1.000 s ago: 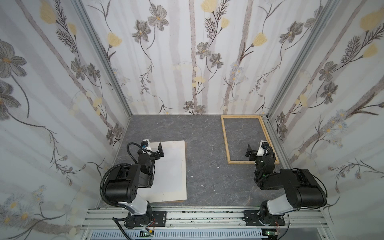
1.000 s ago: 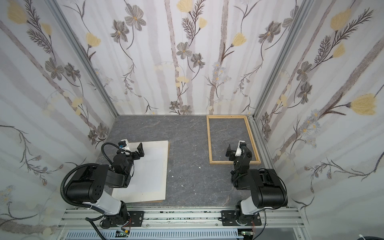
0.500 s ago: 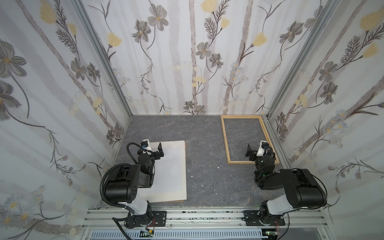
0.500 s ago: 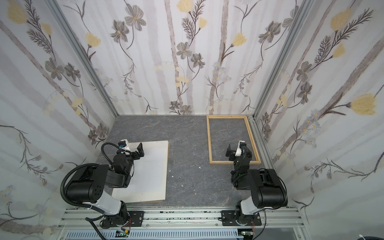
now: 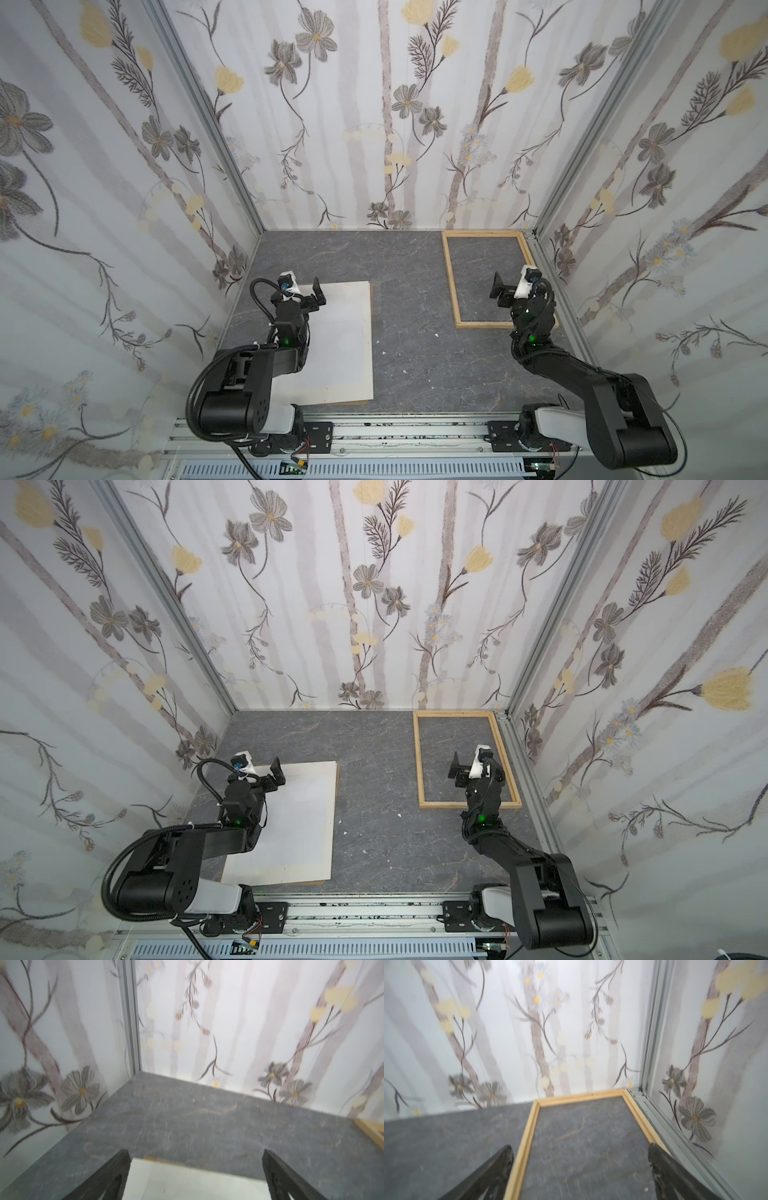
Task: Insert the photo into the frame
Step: 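Grasp the wooden frame's near edge with the right gripper while the left arm rises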
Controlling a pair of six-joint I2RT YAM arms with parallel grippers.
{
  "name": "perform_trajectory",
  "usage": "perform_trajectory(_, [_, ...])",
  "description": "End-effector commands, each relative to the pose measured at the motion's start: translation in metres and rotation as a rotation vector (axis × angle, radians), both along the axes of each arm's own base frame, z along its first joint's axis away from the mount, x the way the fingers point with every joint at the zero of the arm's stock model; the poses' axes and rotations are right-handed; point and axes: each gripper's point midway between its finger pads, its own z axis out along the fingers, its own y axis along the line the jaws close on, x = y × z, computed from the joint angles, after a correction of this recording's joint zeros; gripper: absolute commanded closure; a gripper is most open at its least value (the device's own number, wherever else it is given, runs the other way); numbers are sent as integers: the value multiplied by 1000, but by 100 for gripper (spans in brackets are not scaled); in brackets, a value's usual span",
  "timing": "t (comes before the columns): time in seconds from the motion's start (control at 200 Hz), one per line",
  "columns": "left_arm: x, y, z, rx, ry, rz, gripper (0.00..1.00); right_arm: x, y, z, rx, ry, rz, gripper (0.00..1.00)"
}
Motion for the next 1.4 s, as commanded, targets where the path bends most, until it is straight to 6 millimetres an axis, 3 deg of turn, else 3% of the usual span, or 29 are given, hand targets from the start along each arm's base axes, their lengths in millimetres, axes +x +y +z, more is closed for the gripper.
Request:
perform_trajectory(0.0, [-2, 11, -17, -195, 191, 99, 0, -7, 1, -36, 283, 210, 58, 0])
perform_trajectory(0.115, [-6, -21, 9, -366, 182, -66, 0, 6, 19, -21, 313, 303, 157, 0])
perform_trajectory(0.125, [-7, -22, 10, -377, 178, -75, 0, 5, 20, -26, 314, 329, 156, 1])
perform_trajectory(0.14, [-9, -27, 12, -395, 174, -99, 0, 8, 21, -18, 312, 330, 159, 0])
perform_trajectory(0.225, [-19, -45, 8, -455, 236, -177, 0, 10, 25, -10, 269, 383, 175, 0])
perform_trajectory(0.34, [-34, -60, -7, -414, 386, -203, 0, 11, 29, -9, 207, 458, 165, 0])
perform_trajectory(0.47, [-58, -76, -3, -352, 435, -258, 0, 12, 34, -25, 150, 577, 159, 0])
perform_trajectory(0.585, [-78, -80, 10, -333, 431, -279, 0, 13, 39, -46, 131, 688, 177, 8])
perform_trajectory(0.699, [-95, -80, 18, -318, 402, -304, 0, 12, 56, -68, 118, 787, 228, 13])
perform_trajectory(0.839, [-111, -78, 14, -300, 402, -317, 0, 8, 78, -97, 75, 917, 272, 15])
perform_trajectory(1.169, [-120, -69, 4, -242, 446, -282, 0, 2, 117, -153, -24, 1078, 305, 17])
perform_trajectory(1.394, [-122, -66, -3, -250, 468, -262, 0, 8, 134, -192, -41, 1163, 314, 27])
